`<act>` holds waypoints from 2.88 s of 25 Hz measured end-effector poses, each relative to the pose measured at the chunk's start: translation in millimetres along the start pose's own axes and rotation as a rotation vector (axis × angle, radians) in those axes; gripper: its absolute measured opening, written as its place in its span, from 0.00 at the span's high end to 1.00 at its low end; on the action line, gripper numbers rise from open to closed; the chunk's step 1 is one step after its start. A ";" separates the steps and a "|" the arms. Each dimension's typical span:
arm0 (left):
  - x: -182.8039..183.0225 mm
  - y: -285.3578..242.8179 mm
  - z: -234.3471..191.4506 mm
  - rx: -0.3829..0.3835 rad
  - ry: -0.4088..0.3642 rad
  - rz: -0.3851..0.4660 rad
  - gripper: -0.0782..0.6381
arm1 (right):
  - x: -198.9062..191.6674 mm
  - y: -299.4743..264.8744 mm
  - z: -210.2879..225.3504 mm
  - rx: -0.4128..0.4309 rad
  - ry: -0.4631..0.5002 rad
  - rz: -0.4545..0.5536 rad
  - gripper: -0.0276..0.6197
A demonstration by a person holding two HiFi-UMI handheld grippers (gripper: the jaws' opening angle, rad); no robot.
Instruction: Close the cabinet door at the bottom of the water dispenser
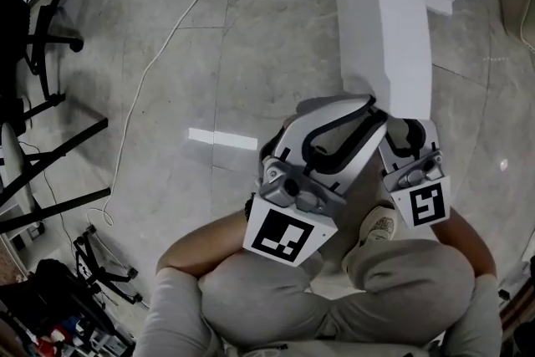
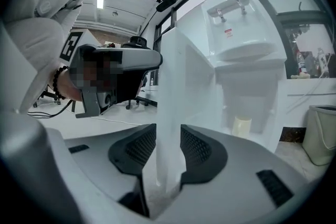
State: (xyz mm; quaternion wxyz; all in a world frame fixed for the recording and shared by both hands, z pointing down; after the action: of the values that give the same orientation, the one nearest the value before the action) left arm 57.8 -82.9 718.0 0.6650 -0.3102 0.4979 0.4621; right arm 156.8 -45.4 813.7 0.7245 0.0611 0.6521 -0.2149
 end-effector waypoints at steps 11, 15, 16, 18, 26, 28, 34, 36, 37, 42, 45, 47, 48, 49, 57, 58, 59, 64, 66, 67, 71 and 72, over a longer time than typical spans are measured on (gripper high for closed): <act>2.6 -30.3 21.7 -0.096 -0.011 0.032 0.80 | 2.7 8.2 24.1 -0.093 -0.039 0.043 0.70; 3.8 -42.0 26.4 -0.130 -0.014 0.049 0.80 | 6.3 9.4 34.1 -0.106 -0.050 0.066 0.68; 4.1 -45.4 28.1 -0.137 -0.015 0.054 0.80 | 8.5 9.2 36.6 -0.106 -0.054 0.084 0.68; 4.1 -51.3 32.1 -0.150 -0.009 0.061 0.80 | 9.7 10.6 43.0 -0.130 -0.054 0.087 0.68; -2.4 -64.7 35.3 -0.200 0.039 0.077 0.81 | 6.1 26.9 67.1 -0.190 -0.063 0.102 0.68; -9.4 -67.4 33.1 -0.198 0.033 0.066 0.81 | 5.0 31.4 76.8 -0.224 -0.060 0.103 0.68; -26.9 -87.6 32.7 -0.192 0.012 0.033 0.82 | 6.1 44.6 109.5 -0.322 -0.072 0.137 0.68; -27.0 -95.9 32.7 -0.195 0.000 0.031 0.82 | 8.1 48.7 120.0 -0.345 -0.071 0.137 0.68; -26.2 -100.3 32.4 -0.195 -0.006 0.030 0.82 | 9.4 49.8 124.1 -0.349 -0.068 0.137 0.68; -21.8 -127.1 30.8 -0.194 -0.017 0.041 0.82 | 12.3 52.3 139.6 -0.376 -0.061 0.141 0.68; -24.8 -141.3 32.5 -0.213 -0.039 0.034 0.82 | 11.5 51.1 147.5 -0.396 -0.062 0.144 0.68; -27.0 -148.9 34.2 -0.217 -0.036 0.022 0.82 | 12.4 50.1 154.6 -0.413 -0.066 0.147 0.68; -26.7 -152.5 34.8 -0.215 -0.030 0.018 0.82 | 13.4 49.9 158.7 -0.422 -0.066 0.149 0.67; -25.5 -155.8 34.9 -0.211 -0.025 0.018 0.82 | 14.4 49.7 162.7 -0.429 -0.064 0.152 0.67; -23.3 -179.9 39.1 -0.190 -0.079 0.022 0.85 | 17.4 51.8 187.4 -0.472 -0.036 0.164 0.66; -23.3 -184.4 38.9 -0.190 -0.082 0.021 0.85 | 18.8 51.3 192.3 -0.487 -0.038 0.169 0.66; -23.3 -189.1 38.6 -0.189 -0.087 0.020 0.85 | 20.3 50.1 197.6 -0.498 -0.043 0.174 0.68; -20.7 -206.2 38.7 -0.180 -0.093 0.022 0.85 | 24.8 44.0 220.7 -0.517 -0.043 0.188 0.70; -20.3 -210.7 37.5 -0.165 -0.086 0.020 0.85 | 25.6 41.3 229.2 -0.525 -0.040 0.193 0.71; -21.2 -213.5 36.8 -0.156 -0.085 0.017 0.85 | 25.8 40.1 233.4 -0.530 -0.040 0.196 0.72; -26.8 -226.9 33.3 -0.118 -0.080 -0.011 0.86 | 27.6 34.9 251.0 -0.544 -0.043 0.208 0.73; -28.1 -230.2 32.3 -0.111 -0.075 -0.020 0.86 | 28.8 33.7 254.9 -0.548 -0.040 0.208 0.74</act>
State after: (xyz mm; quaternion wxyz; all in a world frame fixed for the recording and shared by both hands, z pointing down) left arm 280.5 -150.8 743.9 0.6696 -0.3338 0.4433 0.4937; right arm 405.8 -115.8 815.5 0.7449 -0.0747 0.6616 0.0435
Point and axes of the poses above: the fingertips, and each gripper's own axes: y backward along the fingers, z to its right, x out of its top, the point moved 6 cm from there along y, backward along the fingers, and after that the axes turned 11 degrees about -y, right-handed, at the moved point
